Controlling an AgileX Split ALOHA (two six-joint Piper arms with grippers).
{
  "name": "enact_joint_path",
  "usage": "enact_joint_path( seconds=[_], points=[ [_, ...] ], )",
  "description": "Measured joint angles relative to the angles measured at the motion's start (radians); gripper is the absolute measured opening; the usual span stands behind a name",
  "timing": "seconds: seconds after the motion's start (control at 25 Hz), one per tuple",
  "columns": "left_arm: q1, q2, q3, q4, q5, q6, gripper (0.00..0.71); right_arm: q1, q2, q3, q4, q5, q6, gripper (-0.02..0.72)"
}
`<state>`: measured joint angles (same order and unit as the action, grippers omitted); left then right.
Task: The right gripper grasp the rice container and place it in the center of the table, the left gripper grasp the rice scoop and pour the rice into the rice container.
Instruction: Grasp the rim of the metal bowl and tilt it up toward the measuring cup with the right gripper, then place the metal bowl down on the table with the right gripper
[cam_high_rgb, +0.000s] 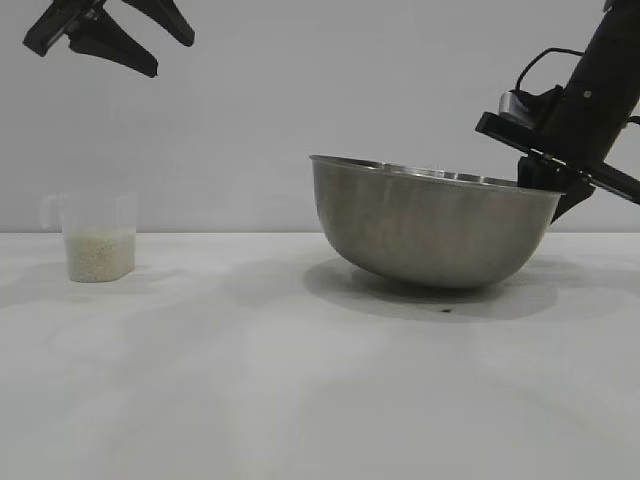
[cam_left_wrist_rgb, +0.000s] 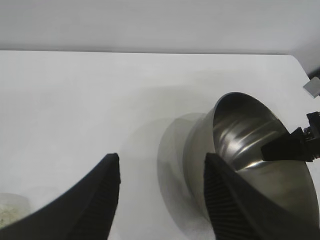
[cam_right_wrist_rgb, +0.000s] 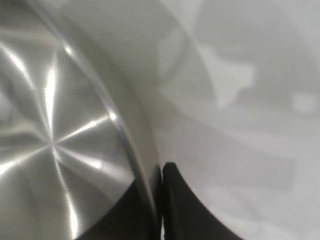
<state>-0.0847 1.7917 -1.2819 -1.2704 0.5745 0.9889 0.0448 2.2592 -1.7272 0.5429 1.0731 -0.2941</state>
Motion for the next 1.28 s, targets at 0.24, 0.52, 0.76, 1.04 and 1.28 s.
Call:
enact_joint_path(
  seconds=[0.24, 0.52, 0.76, 1.04, 1.28],
  points=[
    [0.000, 0.000, 0.000, 0.000, 0.000, 0.000, 0.327, 0.000, -0.011, 0.000, -0.002, 0.016, -0.004, 0.000],
    [0.000, 0.000, 0.000, 0.000, 0.000, 0.000, 0.327, 0.000, -0.092, 0.000, -0.002, 0.067, -0.031, 0.000],
    [0.000, 0.000, 0.000, -0.002, 0.000, 0.000, 0.327, 0.049, -0.096, 0.000, -0.037, 0.105, -0.058, 0.000],
    [0.000, 0.000, 0.000, -0.002, 0.000, 0.000, 0.327, 0.168, -0.096, 0.000, -0.100, 0.106, -0.061, 0.000],
    [0.000, 0.000, 0.000, -0.002, 0.000, 0.000, 0.327, 0.235, -0.096, 0.000, -0.138, 0.106, -0.061, 0.000]
  ],
)
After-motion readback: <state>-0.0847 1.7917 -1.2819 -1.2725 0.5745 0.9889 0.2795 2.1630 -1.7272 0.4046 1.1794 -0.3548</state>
